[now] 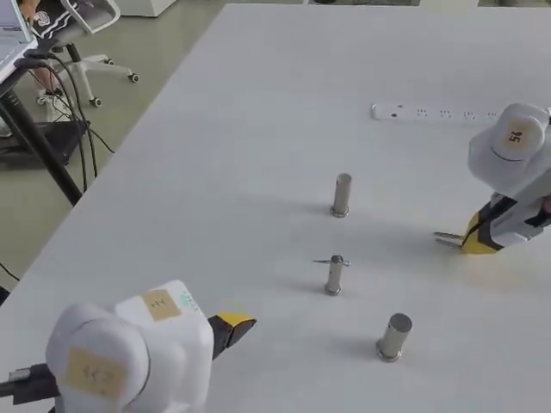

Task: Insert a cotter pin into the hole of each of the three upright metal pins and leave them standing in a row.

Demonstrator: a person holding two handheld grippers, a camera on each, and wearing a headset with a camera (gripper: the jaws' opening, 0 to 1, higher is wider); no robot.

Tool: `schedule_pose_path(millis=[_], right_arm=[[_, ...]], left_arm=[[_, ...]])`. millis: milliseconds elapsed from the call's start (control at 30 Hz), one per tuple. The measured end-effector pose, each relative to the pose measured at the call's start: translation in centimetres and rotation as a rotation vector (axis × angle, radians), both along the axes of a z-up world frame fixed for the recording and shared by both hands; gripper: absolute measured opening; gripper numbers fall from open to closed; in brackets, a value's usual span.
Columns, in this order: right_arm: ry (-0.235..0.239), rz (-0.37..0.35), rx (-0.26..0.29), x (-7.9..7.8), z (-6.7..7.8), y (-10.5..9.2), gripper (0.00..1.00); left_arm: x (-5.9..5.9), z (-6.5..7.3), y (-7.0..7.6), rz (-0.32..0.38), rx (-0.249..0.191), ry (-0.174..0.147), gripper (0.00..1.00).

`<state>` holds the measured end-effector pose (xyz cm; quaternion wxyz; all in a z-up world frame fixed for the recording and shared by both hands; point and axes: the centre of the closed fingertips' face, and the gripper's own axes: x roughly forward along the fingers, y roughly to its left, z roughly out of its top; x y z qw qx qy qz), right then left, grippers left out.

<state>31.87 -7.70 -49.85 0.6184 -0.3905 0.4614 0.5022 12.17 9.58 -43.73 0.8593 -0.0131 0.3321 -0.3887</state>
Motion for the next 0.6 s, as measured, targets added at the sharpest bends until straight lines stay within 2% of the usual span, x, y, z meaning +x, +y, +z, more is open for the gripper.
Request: schedule_pose_path(millis=[233, 267, 300, 467, 600], right_arm=[[-0.012, 0.04, -0.031, 0.06, 0.0, -0.11, 0.0], [-0.016, 0.067, -0.034, 0.11, 0.01, -0.1, 0.0], [-0.016, 0.045, -0.035, 0.05, 0.02, -0.11, 0.0], [-0.02, 0.032, -0.023, 0.12, 0.07, -0.13, 0.0], [-0.022, 0.012, -0.013, 0.09, 0.1, -0.08, 0.0]], left_arm=[[-0.27, -0.26, -0.51, -0.007, -0.01, 0.016, 0.89], [-0.28, -0.29, -0.55, -0.008, -0.009, 0.018, 0.89], [-0.26, -0.33, -0.54, -0.008, -0.007, 0.021, 0.88], [0.12, 0.09, -0.53, 0.011, -0.029, 0.018, 0.86], [0.14, 0.33, -0.53, 0.013, -0.031, 0.01, 0.86]])
